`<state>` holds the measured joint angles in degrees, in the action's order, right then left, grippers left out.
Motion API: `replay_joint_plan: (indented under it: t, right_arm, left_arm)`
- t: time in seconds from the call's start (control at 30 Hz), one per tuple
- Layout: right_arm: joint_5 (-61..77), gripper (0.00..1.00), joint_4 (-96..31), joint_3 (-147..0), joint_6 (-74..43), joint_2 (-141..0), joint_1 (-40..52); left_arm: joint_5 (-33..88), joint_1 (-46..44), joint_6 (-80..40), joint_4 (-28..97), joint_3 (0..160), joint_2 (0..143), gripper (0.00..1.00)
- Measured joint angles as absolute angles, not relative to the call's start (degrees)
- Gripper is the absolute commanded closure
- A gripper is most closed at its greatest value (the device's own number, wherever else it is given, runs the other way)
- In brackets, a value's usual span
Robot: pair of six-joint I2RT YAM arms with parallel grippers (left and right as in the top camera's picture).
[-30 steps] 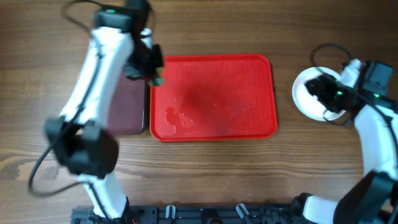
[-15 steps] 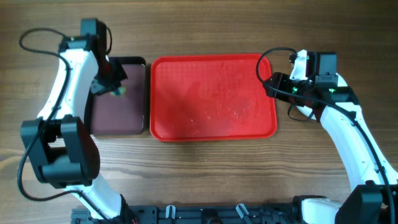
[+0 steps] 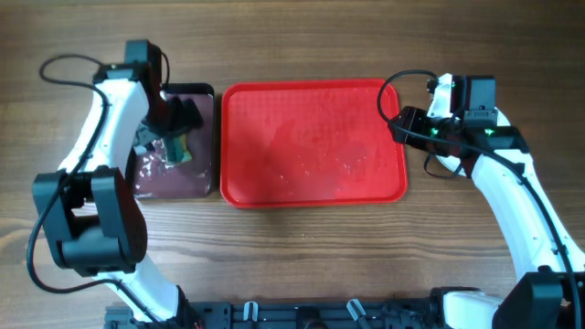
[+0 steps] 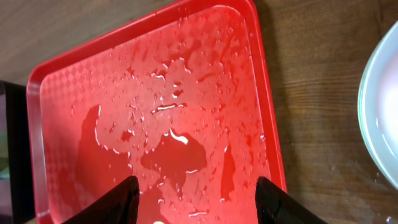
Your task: Clean dirty plates on tray and stack at the side
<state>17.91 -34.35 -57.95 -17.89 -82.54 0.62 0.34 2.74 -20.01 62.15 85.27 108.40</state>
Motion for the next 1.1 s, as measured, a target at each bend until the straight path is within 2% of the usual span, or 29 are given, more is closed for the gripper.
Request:
replay_joint_plan:
  t: [0.1, 0.27, 0.3, 0.33, 0.37, 0.6, 0.73, 0.83, 1.0, 1.1]
  right_arm:
    - [17.9, 0.29, -37.8, -61.1, -17.4, -81.5, 0.6]
    - [17.9, 0.22, -45.3, -67.2, -14.8, -75.0, 0.6]
    - [17.9, 0.18, -46.5, -67.7, -14.6, -73.6, 0.6]
    - [17.9, 0.05, -47.5, -68.1, -14.4, -72.1, 0.6]
    - [17.9, 0.01, -48.7, -68.5, -14.2, -70.0, 0.6]
    - [17.9, 0.00, -53.3, -70.3, -11.7, -53.5, 0.6]
    - [17.9, 0.00, -53.7, -70.7, -16.7, -44.9, 0.6]
    - [17.7, 0.00, -54.3, -70.8, -18.6, -43.4, 0.6]
    - [14.8, 0.00, -53.5, -70.8, -15.0, -43.5, 0.6]
    - [13.4, 0.00, -45.7, -67.7, -11.5, -42.1, 0.6]
  left_arm:
    - [0.3, 2.5, -20.0, 67.6, 92.9, 106.2, 0.00]
    - [0.3, -0.5, -20.0, 70.1, 98.4, 95.5, 0.00]
    - [0.3, -1.1, -20.0, 70.3, 98.6, 93.7, 0.00]
    - [0.4, -1.8, -20.0, 70.4, 98.7, 92.2, 0.00]
    - [0.5, -2.3, -20.0, 70.5, 98.7, 91.1, 0.00]
    - [0.6, -2.5, -20.0, 70.6, 98.6, 90.7, 0.00]
    - [0.6, -2.5, -20.0, 70.6, 98.6, 90.7, 0.00]
    - [0.6, -2.5, -20.0, 70.6, 98.6, 90.7, 0.00]
    - [0.6, -2.5, -20.0, 70.6, 98.6, 90.7, 0.00]
    - [0.6, -2.5, -20.0, 70.6, 98.6, 90.7, 0.00]
